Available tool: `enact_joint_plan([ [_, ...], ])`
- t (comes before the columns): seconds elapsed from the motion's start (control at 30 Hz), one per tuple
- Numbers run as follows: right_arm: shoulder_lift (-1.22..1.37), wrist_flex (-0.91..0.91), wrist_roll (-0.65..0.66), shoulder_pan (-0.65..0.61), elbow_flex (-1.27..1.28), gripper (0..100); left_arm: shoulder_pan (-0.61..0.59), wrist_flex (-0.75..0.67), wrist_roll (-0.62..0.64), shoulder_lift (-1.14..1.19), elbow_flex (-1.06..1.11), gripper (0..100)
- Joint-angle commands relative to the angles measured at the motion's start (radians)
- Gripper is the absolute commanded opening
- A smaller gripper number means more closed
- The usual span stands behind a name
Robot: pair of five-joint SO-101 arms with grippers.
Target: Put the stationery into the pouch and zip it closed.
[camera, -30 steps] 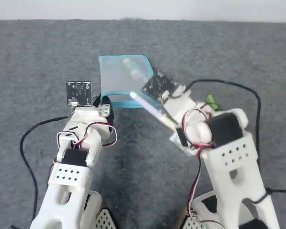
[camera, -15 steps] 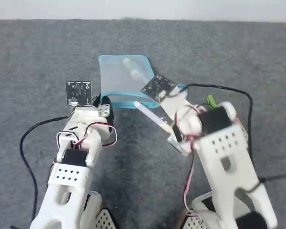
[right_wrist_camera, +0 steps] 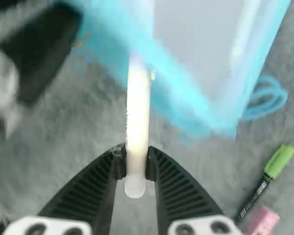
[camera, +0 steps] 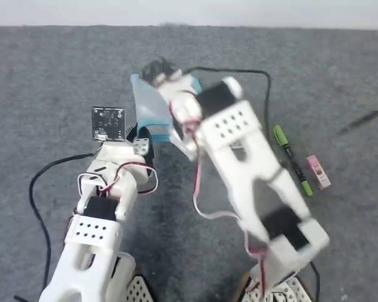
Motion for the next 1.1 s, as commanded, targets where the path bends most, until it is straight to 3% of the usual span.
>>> enact_joint_plan([
  [0.0, 0.133, 0.041, -0.118, 0.004, -0.255, 4.1, 0.026, 0.003, 0.012, -0.018, -0.016, 1],
  [0.2, 0.188, 0.042, -0.175, 0.002, -0.313, 22.0, 0.021, 0.0, -0.015, -0.015, -0.016, 1],
  [0.5, -0.019, 0.045, -0.126, 0.012, -0.301, 23.2, 0.02, 0.002, -0.021, -0.014, -0.015, 1],
  [0.6, -0.117, 0.045, -0.084, 0.077, -0.206, 23.2, 0.018, 0.002, -0.023, -0.02, -0.004, 1],
  [0.83, -0.308, 0.03, 0.175, 0.493, 0.261, 23.1, 0.018, 0.002, -0.023, -0.02, 0.013, 1],
  [1.07, -0.325, -0.197, 0.428, 0.871, 0.572, 23.1, 0.018, 0.002, -0.023, -0.018, 0.013, 1],
])
